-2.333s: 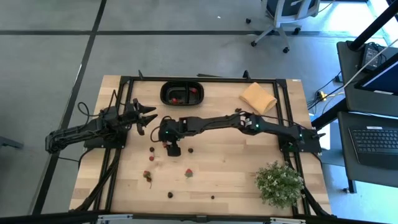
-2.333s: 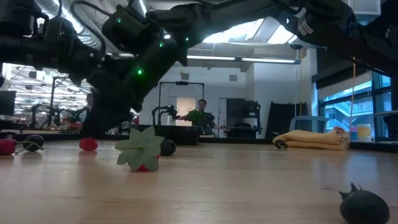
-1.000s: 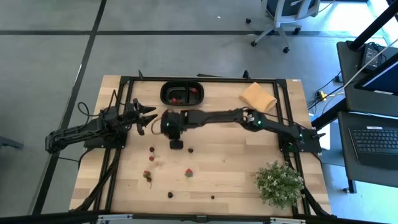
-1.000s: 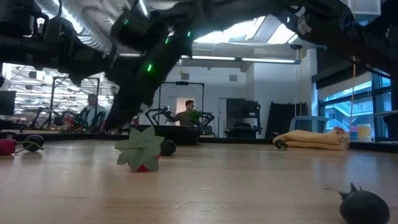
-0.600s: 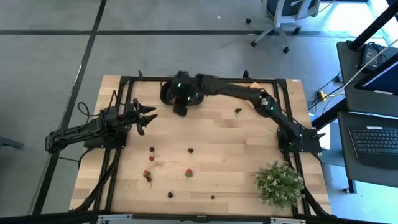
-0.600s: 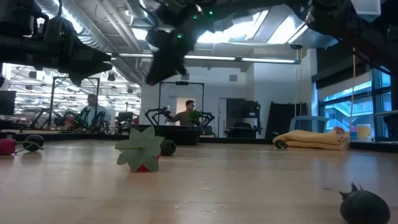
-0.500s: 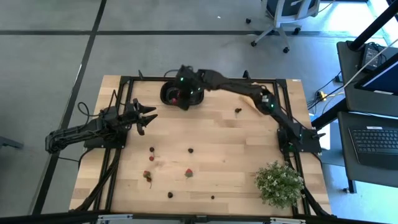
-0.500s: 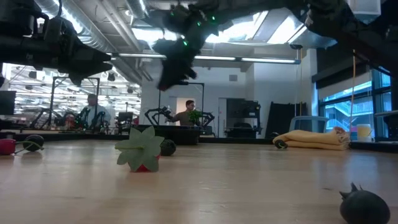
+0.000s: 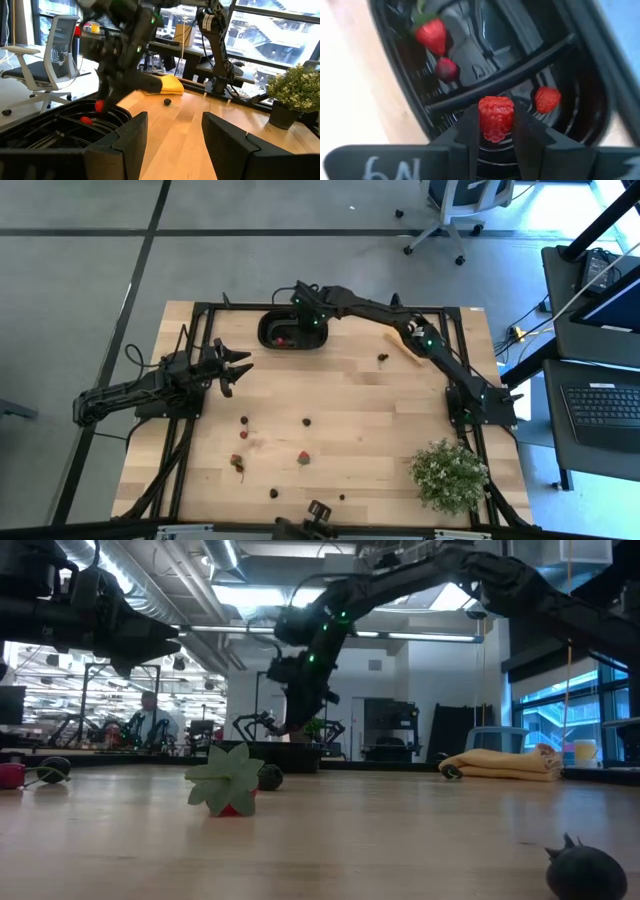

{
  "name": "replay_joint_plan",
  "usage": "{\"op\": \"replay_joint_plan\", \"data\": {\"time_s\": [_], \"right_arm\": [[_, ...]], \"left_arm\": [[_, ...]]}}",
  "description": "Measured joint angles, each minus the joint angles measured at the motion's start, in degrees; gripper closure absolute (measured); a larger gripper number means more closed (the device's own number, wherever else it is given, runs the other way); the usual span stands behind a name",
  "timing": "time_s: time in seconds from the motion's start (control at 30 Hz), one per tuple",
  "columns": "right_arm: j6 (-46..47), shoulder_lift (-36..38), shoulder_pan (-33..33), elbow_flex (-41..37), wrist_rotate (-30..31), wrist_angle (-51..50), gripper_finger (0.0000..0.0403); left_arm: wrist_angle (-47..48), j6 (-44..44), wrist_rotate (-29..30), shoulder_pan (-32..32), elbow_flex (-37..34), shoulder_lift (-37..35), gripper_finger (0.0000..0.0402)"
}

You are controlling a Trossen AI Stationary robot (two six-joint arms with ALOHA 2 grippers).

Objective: Pick and placing Produce into tupperware
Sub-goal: Put the raspberry into the black bin

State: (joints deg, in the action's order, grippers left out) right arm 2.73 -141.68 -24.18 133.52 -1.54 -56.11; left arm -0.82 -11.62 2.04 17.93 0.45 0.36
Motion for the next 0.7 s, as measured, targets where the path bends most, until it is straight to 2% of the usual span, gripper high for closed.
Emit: {"op": "replay_joint_plan", "data": {"time_s": [0.27,0.7], "right_arm": [[-0.14,-2.51,-0.09,0.02,-0.01,-0.35,0.0307],[0.06,-2.45,-0.31,0.02,0.02,-0.51,0.0302]], "left_arm": [[-0.01,0.02,0.00,-0.02,0.02,0.00,0.0220],[-0.01,0.02,0.00,0.00,0.01,0.00,0.0220]]}}
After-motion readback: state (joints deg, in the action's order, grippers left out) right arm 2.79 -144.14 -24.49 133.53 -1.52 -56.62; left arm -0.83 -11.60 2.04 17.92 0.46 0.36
